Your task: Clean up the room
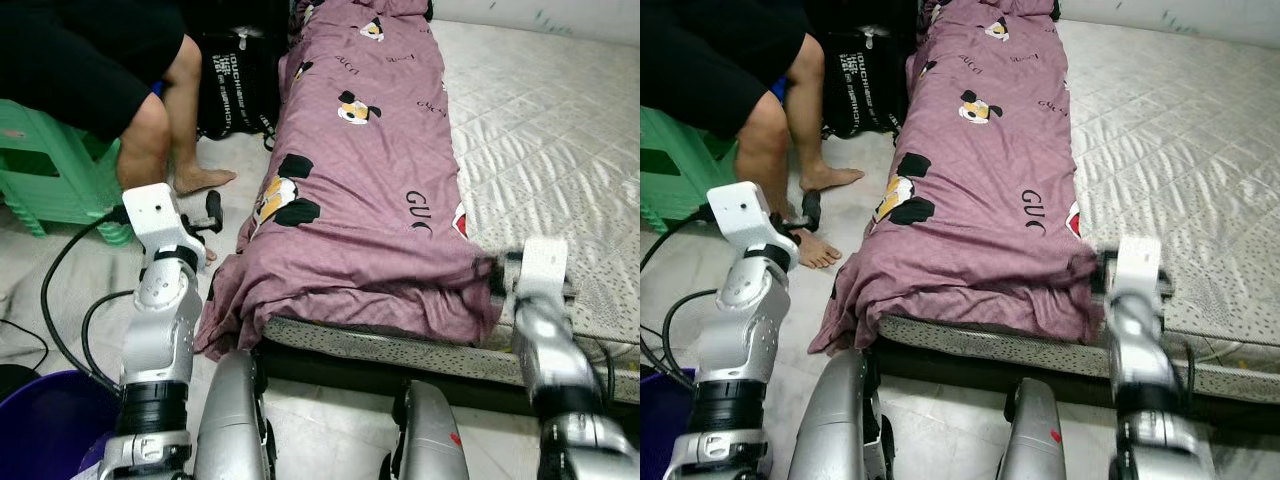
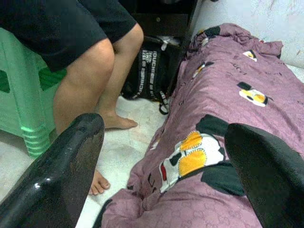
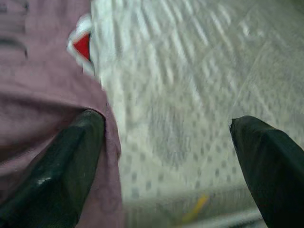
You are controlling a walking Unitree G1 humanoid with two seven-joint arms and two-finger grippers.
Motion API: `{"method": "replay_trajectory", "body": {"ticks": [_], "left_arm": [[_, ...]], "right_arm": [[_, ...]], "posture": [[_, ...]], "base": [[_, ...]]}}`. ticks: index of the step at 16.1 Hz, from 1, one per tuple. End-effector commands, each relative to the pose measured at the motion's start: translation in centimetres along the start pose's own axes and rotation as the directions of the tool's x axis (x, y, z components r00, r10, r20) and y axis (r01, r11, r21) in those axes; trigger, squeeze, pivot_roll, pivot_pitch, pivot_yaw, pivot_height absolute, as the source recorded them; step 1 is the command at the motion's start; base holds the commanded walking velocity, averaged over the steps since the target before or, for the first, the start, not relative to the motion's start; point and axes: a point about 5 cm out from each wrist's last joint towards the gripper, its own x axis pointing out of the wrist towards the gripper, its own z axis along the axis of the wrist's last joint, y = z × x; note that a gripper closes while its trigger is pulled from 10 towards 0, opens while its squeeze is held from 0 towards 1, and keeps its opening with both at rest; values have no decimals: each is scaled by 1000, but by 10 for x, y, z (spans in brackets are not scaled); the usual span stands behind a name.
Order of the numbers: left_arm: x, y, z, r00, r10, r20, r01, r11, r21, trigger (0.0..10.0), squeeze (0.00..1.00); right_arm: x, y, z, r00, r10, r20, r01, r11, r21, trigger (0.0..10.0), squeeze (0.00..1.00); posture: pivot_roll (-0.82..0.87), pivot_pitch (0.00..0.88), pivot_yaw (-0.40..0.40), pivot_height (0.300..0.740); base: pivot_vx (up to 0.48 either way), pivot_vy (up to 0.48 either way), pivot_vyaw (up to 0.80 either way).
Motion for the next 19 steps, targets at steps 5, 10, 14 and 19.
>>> {"method": "replay_trajectory", "body": {"ticks": [5,10,14,19], "left_arm": [[12,-4,3,999,-8,39,9,1000,-12,10000,0],[16,-6,11,994,-5,105,6,1000,-1,10000,0],[14,-2,7,994,10,106,-9,1000,-4,10000,0],[12,-2,2,995,8,97,-8,1000,-1,10000,0]], "right_arm": [[-28,0,49,933,46,356,-53,999,8,10000,1000],[-50,55,144,739,207,641,-311,949,52,10000,0],[-52,77,155,724,222,653,-380,919,109,10000,0],[-47,83,155,731,248,636,-403,909,109,10000,0]], "posture": [[19,0,3,586],[17,0,13,586],[21,0,12,615],[20,0,8,670]], "base": [[0,0,0],[0,0,0],[0,0,0],[0,0,0]]}}
